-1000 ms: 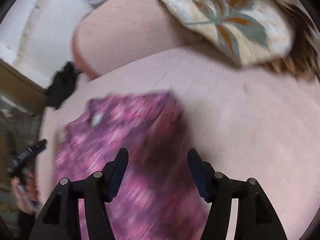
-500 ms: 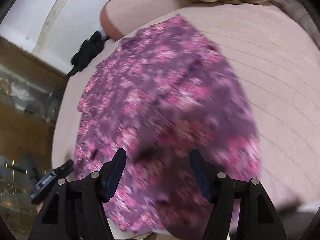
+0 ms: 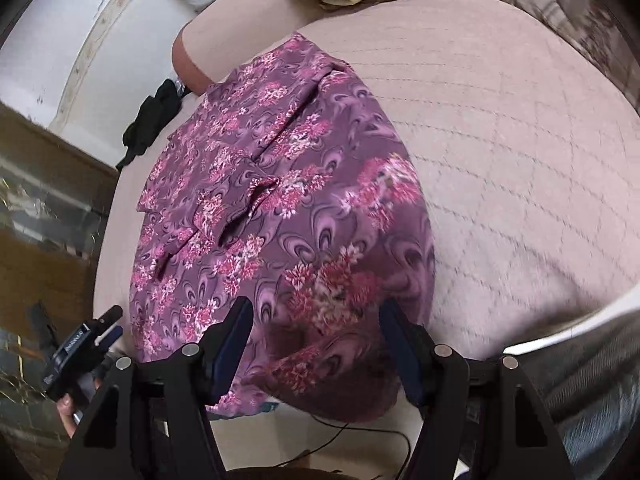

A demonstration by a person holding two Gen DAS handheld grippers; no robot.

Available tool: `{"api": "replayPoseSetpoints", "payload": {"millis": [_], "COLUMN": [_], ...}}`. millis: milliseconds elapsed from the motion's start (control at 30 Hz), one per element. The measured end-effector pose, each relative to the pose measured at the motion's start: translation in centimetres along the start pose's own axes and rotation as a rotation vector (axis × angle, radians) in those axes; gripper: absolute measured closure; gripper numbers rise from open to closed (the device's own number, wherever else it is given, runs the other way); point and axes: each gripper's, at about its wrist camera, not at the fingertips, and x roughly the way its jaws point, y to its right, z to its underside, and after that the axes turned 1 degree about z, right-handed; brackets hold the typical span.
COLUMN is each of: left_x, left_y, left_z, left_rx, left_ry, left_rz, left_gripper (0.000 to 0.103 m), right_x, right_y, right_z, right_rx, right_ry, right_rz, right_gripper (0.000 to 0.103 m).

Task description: Fold small clothes

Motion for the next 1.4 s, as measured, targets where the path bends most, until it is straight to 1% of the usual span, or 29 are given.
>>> {"api": "replayPoseSetpoints", "payload": {"millis": [67, 167, 200, 267, 300, 333, 367, 433, 467, 500, 533, 567, 600, 633, 667, 700, 733, 767, 800, 867, 933, 967, 1000, 1067, 1167, 1200, 1300, 1367, 1400], "left_x": [0.4, 0.9, 1.1, 1.5, 2.0, 2.4, 2.8, 2.5, 2.3, 2.3, 2.3, 2.3, 2.2, 2.2, 2.2, 2.3, 2.1, 1.9, 1.4, 0.5, -1.1, -1.8, -2.8, -4.3, -5.2, -4.8, -1.8, 1.5, 3.9], "left_y": [-0.3, -0.5, -0.4, 0.0, 0.2, 0.2, 0.0, -0.2, -0.2, -0.3, -0.3, -0.3, -0.2, -0.1, 0.0, 0.2, 0.6, 0.8, 0.9, 1.0, 0.8, 0.8, 0.8, 1.2, 2.2, 2.8, 4.0, 4.3, 4.4], "left_z": [0.0, 0.1, 0.1, 0.2, 0.4, 0.4, 0.4, 0.4, 0.5, 0.6, 0.7, 0.7, 0.6, 0.5, 0.5, 0.5, 0.6, 0.7, 0.7, 0.5, -0.2, -0.6, -1.4, -3.4, -7.8, -10.2, -15.8, -19.6, -22.0], "left_rx": [-0.009, -0.010, 0.003, 0.027, 0.041, 0.047, 0.048, 0.039, 0.042, 0.052, 0.060, 0.064, 0.071, 0.077, 0.086, 0.100, 0.114, 0.124, 0.127, 0.118, 0.085, 0.078, 0.071, 0.072, 0.093, 0.108, 0.156, 0.163, 0.157], "left_ry": [-0.011, -0.029, -0.033, -0.047, -0.061, -0.075, -0.088, -0.073, -0.061, -0.054, -0.051, -0.045, -0.047, -0.049, -0.051, -0.052, -0.050, -0.048, -0.047, -0.062, -0.069, -0.061, -0.035, 0.007, 0.033, 0.046, 0.052, 0.050, 0.030], "left_rz": [-0.028, -0.032, -0.037, -0.050, -0.062, -0.075, -0.091, -0.106, -0.126, -0.146, -0.161, -0.157, -0.147, -0.153, -0.165, -0.181, -0.193, -0.197, -0.178, -0.102, -0.050, -0.036, -0.012, 0.011, 0.050, 0.068, 0.060, 0.036, 0.024], "left_gripper": [0.027, 0.027, 0.027, 0.027, 0.027, 0.027, 0.028, 0.036, 0.050, 0.068, 0.074, 0.088, 0.097, 0.097, 0.097, 0.097, 0.097, 0.098, 0.098, 0.095, 0.073, 0.054, 0.044, 0.042, 0.031, 0.026, 0.022, 0.022, 0.022], "right_x": [-1.1, -2.0, -1.6, 0.2, 1.6, 2.5, 2.9, 2.3, 1.5, 0.5, -0.6, -1.6, -2.4, -2.7, -2.5, -1.7, -1.2, -1.5, -2.0, -3.1, -3.7, -3.8, -3.8, -3.6, -2.7, -2.1, 0.9, 3.4, 5.0], "right_y": [0.0, 0.0, 0.3, 1.0, 1.5, 1.6, 1.5, 1.0, 0.7, 0.1, -0.6, -1.3, -2.1, -2.7, -3.2, -3.4, -3.4, -3.2, -3.0, -2.6, -3.4, -4.0, -4.7, -6.2, -8.3, -8.9, -10.0, -9.9, -9.9], "right_z": [0.4, 0.8, 0.6, 0.3, 0.2, 0.2, 0.2, 0.2, 0.2, 0.1, 0.0, -0.1, -0.2, -0.2, -0.5, -0.6, -0.6, -0.9, -1.2, -2.4, -3.9, -4.9, -6.4, -8.4, -13.0, -14.6, -19.8, -22.8, -24.6], "right_rx": [-0.001, 0.002, 0.013, 0.038, 0.054, 0.056, 0.051, 0.029, 0.024, 0.006, -0.024, -0.049, -0.076, -0.110, -0.142, -0.183, -0.195, -0.179, -0.149, -0.094, -0.110, -0.130, -0.153, -0.179, -0.241, -0.257, -0.292, -0.281, -0.276], "right_ry": [0.028, 0.056, 0.040, -0.035, -0.082, -0.112, -0.127, -0.094, -0.066, -0.036, -0.002, 0.024, 0.036, 0.031, 0.008, -0.042, -0.061, -0.047, -0.032, -0.001, 0.027, 0.034, 0.038, 0.039, 0.033, 0.032, 0.008, -0.028, -0.053], "right_rz": [-0.004, 0.025, 0.035, 0.098, 0.140, 0.152, 0.160, 0.185, 0.192, 0.213, 0.242, 0.270, 0.303, 0.363, 0.421, 0.504, 0.524, 0.476, 0.426, 0.338, 0.278, 0.245, 0.192, 0.107, -0.028, -0.053, -0.085, -0.097, -0.108], "right_gripper": [0.032, 0.032, 0.032, 0.033, 0.039, 0.068, 0.088, 0.097, 0.097, 0.098, 0.098, 0.098, 0.098, 0.094, 0.079, 0.072, 0.068, 0.068, 0.065, 0.049, 0.038, 0.034, 0.034, 0.033, 0.026, 0.024, 0.023, 0.023, 0.023]}}
